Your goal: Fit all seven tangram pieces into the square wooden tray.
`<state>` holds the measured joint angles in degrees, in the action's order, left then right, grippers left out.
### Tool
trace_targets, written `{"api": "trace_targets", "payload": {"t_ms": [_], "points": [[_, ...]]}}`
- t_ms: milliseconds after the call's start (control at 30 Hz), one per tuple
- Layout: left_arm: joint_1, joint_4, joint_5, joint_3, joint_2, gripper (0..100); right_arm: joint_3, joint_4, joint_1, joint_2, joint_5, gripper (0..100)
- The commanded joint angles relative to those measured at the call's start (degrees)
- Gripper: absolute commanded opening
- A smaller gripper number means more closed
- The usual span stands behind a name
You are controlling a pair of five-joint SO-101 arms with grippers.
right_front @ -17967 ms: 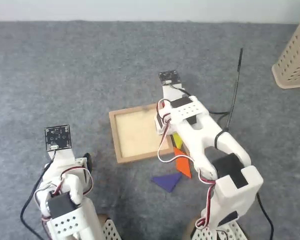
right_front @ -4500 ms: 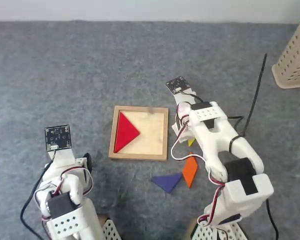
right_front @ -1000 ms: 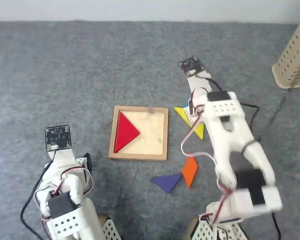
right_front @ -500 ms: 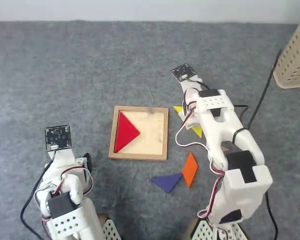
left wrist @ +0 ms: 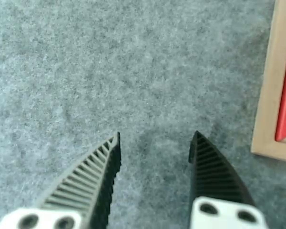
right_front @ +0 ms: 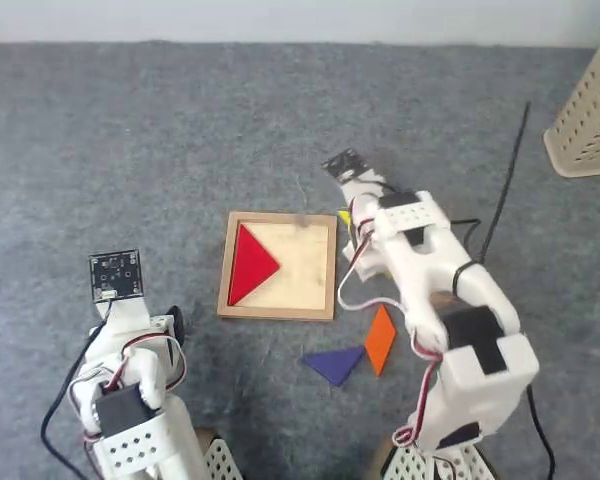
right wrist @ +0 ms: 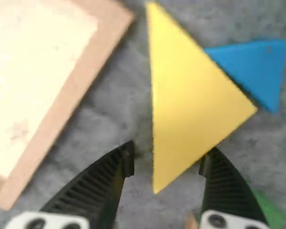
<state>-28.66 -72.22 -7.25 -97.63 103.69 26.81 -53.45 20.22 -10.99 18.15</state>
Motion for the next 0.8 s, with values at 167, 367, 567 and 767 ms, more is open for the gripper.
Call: {"api": "trace_targets", "payload": {"t_ms": [167,367,567,767], "points": [[0.0,-0.2,0.5,1.1,0.7,23,5.8,0.0,1.0,9.2,0.1,14.9],[0.0,-0.2,0.5,1.1,0.7,23,6.3,0.2,0.2,19.6,-3.4,14.9],[0.0,-0.2,0.5,1.1,0.7,23,4.7,6.5,1.1,21.8,-5.5,14.9],[0.0,-0.2,0.5,1.1,0.7,23,-5.2,6.8,-1.5,10.1,-5.5,14.9]]}}
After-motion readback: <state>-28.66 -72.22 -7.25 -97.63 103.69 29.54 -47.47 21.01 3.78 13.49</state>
